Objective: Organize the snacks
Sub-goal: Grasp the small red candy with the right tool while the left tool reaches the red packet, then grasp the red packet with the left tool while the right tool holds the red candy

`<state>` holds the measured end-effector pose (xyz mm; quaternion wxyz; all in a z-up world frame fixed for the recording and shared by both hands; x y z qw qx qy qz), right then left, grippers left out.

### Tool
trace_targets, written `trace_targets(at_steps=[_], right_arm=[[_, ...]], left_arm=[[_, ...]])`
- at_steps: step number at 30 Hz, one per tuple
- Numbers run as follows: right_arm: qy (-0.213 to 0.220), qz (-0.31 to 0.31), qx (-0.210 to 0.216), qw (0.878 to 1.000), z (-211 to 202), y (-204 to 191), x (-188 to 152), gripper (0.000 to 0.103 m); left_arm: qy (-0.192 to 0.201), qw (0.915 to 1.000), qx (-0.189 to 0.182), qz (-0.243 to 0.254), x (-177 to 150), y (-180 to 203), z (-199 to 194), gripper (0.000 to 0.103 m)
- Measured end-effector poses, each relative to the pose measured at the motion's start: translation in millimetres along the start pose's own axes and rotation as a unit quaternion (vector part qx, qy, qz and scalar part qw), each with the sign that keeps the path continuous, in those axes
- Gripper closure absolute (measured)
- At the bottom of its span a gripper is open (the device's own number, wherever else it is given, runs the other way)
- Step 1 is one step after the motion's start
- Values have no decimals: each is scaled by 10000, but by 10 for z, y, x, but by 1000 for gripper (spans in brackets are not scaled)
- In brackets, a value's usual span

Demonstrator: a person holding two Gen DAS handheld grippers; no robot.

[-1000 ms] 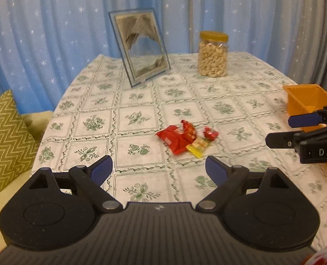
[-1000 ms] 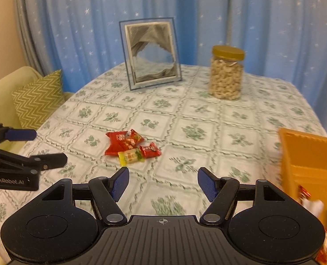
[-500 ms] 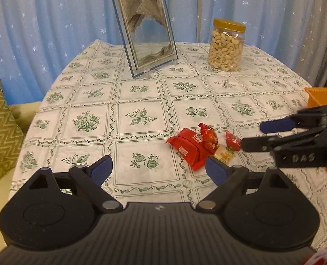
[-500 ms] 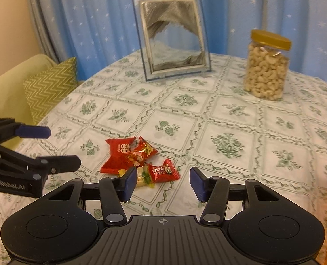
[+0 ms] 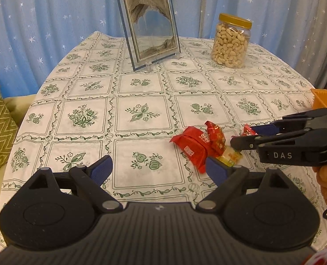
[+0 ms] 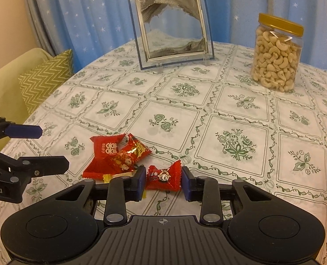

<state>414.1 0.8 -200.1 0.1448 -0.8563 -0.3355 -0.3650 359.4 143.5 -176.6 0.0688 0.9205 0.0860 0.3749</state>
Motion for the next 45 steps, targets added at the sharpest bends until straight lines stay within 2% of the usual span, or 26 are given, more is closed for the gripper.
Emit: trace_targets(at_steps=[2, 7, 11, 14, 19, 22, 28, 32, 35, 40, 45], right_arm=[[-40, 49, -67, 10000, -5, 30, -8, 82], [-18, 142, -233, 9996, -86, 100, -5, 82], [26, 275, -303, 9992, -145, 150, 4, 82], [10, 308, -316, 9990, -159, 164, -5, 82], [19, 299, -352, 9989, -161, 165, 8, 82], [36, 320, -365, 9988, -170, 174, 14, 82], [20, 327, -397, 9987, -175, 201, -11, 82], [24, 330, -414, 9986, -191, 199, -10, 82], [53, 307, -409, 9987, -223, 176, 3, 82], [83, 340, -412, 9985, -304, 136, 19, 82], [133, 431, -411, 9981, -455, 88, 25, 82]], left_arm=[[3, 10000, -28, 11, -8, 24, 11, 13], [5, 9999, -102, 15, 0, 74, 88, 14], [6, 9997, -199, -160, 36, 79, 169, 24], [32, 9990, -275, -339, 73, 75, 230, 27], [-34, 9951, -530, -836, 125, 101, 353, 38], [-68, 9956, -503, -783, 116, 176, 442, 44], [-122, 9970, -406, -654, 98, 278, 536, 46], [-147, 9981, -303, -522, 72, 305, 524, 61], [-138, 9985, -280, -450, 48, 327, 496, 67], [-139, 9991, -154, -362, -1, 346, 398, 72], [-123, 9994, 36, -306, -121, 293, 235, 72]])
Point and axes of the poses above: each gripper's, at about its wrist camera, not at the fingertips, and z roughly the way its jaws point, y to its right, x to its top, the point moved 9 cm from there along z, roughly the way its jaws point, and after that the axes turned 14 degrees about -z, right-handed, at the moved point
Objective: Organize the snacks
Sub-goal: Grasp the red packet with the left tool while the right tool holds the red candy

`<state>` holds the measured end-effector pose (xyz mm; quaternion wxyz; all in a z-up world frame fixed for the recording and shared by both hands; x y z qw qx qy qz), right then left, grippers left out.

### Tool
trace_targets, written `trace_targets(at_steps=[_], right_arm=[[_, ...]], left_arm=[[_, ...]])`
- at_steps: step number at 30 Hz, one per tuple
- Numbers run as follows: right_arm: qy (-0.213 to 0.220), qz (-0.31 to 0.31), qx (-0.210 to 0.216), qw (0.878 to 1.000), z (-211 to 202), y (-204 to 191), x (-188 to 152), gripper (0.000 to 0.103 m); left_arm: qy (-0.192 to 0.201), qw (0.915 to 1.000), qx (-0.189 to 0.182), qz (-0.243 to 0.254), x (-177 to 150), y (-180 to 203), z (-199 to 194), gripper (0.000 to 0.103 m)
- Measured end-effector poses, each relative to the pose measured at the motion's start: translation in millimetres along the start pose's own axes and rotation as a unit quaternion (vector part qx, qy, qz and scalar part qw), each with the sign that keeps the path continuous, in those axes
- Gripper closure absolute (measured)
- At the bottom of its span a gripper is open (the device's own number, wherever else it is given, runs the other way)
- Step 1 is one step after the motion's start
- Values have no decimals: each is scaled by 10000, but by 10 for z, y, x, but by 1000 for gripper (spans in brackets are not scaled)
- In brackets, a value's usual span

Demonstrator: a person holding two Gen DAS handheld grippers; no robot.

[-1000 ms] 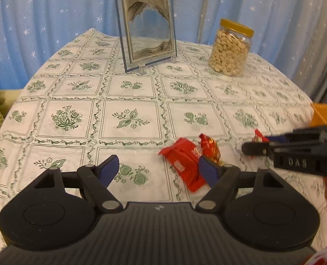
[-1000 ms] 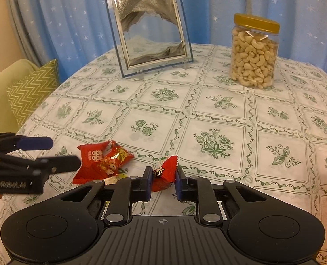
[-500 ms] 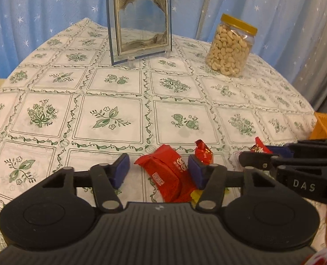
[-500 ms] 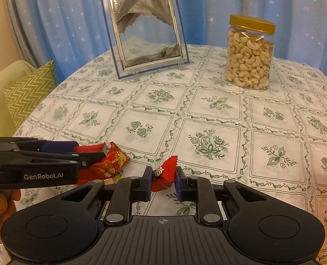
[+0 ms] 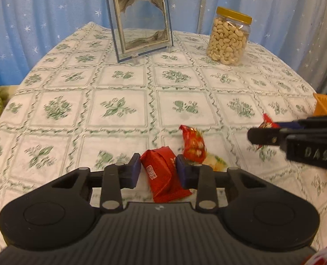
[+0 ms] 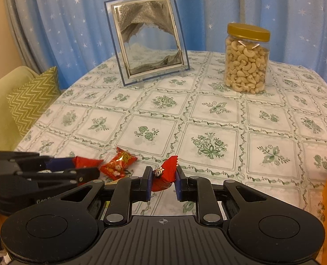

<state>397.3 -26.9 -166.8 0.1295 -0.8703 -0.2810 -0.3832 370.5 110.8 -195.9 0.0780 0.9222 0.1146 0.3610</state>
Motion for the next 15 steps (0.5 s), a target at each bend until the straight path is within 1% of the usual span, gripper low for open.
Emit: trace_targets(at_steps=[5, 9, 15], right_arm=[[24, 127, 16, 9999, -237, -67, -39, 82], [77, 250, 3, 9997, -445, -109, -72, 82], [78, 375, -46, 9993, -760, -235, -244, 82]], left_arm=[[20, 10000, 65, 24, -92, -41, -187, 73], [94, 9999, -52, -87, -214, 0, -424, 73], [214, 9996, -195, -52, -437, 142, -790, 73]])
Point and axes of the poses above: each gripper's, at about its wrist camera, not at the fingertips, and z roughly the way its jaws point, y to its right, x to its top, the point moved 9 cm from there along z, roughly the way its jaws point, and after that the axes turned 14 degrees about -z, right-handed, at the moved point
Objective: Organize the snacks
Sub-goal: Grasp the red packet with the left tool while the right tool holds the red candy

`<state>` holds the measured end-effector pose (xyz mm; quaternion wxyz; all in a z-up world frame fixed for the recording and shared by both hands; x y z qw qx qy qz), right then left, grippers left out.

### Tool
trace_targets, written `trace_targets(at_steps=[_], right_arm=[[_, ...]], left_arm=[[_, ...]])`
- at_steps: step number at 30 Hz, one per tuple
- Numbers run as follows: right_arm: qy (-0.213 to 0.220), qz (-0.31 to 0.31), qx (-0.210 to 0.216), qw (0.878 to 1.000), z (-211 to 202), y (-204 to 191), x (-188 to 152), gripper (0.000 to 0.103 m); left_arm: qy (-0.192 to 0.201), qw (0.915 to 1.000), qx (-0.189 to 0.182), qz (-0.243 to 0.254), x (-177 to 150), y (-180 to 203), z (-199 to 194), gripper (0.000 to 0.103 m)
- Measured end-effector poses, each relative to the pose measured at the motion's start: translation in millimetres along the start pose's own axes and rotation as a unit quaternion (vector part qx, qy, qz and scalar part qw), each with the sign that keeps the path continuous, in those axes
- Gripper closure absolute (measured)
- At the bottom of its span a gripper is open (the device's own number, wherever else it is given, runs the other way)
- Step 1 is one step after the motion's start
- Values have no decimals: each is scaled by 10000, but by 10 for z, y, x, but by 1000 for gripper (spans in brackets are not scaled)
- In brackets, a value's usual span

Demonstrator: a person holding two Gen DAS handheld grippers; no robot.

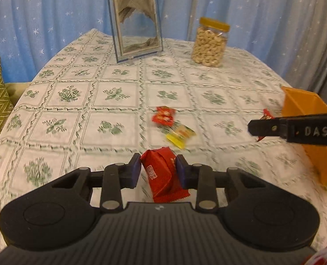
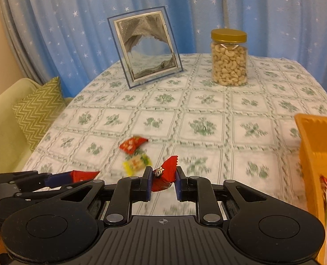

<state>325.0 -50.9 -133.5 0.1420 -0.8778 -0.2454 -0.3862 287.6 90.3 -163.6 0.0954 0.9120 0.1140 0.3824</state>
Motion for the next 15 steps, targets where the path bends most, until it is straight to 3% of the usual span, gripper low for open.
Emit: trace_targets(at_steps=[6, 15], right_arm=[[-83, -100, -61, 9999, -297, -189, -405, 82], [-89, 357, -371, 9986, -789, -99, -905, 82]], left_arm=[[44, 9998, -137, 107, -194, 181, -327, 73], [38, 9990, -427, 83, -457, 542, -707, 73]])
Point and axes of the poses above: each gripper's, at about its wrist camera, not at the fingertips, and z roughly the way its jaws point, y to its right, x to its top, the point moved 9 cm from there along z, roughly the way its jaws point, and after that the axes turned 14 degrees about -z, right-handed, at the moved point
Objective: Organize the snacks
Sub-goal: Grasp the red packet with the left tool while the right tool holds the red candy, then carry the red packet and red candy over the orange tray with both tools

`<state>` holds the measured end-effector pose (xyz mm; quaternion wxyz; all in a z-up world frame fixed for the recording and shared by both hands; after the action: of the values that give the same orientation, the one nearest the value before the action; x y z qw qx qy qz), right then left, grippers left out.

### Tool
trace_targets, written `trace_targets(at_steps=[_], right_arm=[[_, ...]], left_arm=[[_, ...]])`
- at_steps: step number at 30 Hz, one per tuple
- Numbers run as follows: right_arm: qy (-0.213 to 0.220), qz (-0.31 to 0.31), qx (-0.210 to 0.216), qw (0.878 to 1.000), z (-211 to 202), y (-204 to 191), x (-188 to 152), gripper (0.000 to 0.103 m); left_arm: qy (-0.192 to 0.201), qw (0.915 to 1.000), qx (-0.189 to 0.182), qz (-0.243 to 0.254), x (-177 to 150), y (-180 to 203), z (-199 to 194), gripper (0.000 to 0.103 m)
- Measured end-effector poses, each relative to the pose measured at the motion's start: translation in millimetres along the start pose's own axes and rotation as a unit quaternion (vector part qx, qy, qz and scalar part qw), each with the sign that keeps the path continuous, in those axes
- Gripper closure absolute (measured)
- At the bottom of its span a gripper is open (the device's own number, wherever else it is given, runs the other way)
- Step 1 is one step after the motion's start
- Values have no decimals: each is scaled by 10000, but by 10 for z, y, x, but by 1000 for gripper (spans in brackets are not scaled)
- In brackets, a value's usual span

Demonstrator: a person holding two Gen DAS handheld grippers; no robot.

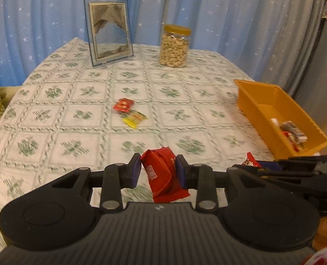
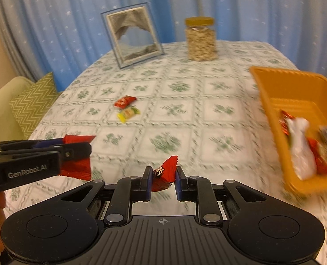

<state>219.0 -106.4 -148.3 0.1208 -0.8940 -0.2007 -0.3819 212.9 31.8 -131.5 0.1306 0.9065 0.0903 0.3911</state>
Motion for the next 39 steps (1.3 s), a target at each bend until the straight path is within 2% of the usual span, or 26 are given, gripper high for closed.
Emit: trace_targets(at_steps=[11, 24, 39], right_arm=[[182, 345, -393, 9985, -576, 213, -208, 82], [488, 481, -627, 9957, -1087, 389, -258, 82], [667, 746, -901, 9909, -1351, 755, -291, 82]], left_arm=[[-96, 9994, -301, -163, -313, 421, -317, 73], [67, 9988, -477, -7, -263, 798, -587, 73], [31, 9972, -691, 276, -250, 1236, -552, 73]])
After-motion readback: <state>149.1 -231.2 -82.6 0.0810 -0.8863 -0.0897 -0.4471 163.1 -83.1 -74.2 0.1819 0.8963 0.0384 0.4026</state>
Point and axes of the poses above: each gripper's, at about its wrist camera, not at the fingertips, and z roughly the way its jaws point, y to its right, x to its top, the point moved 9 cm from there along z, roughly the way its jaws point, and after that the axes turned 14 degrees about -z, right-handed, at the moved point
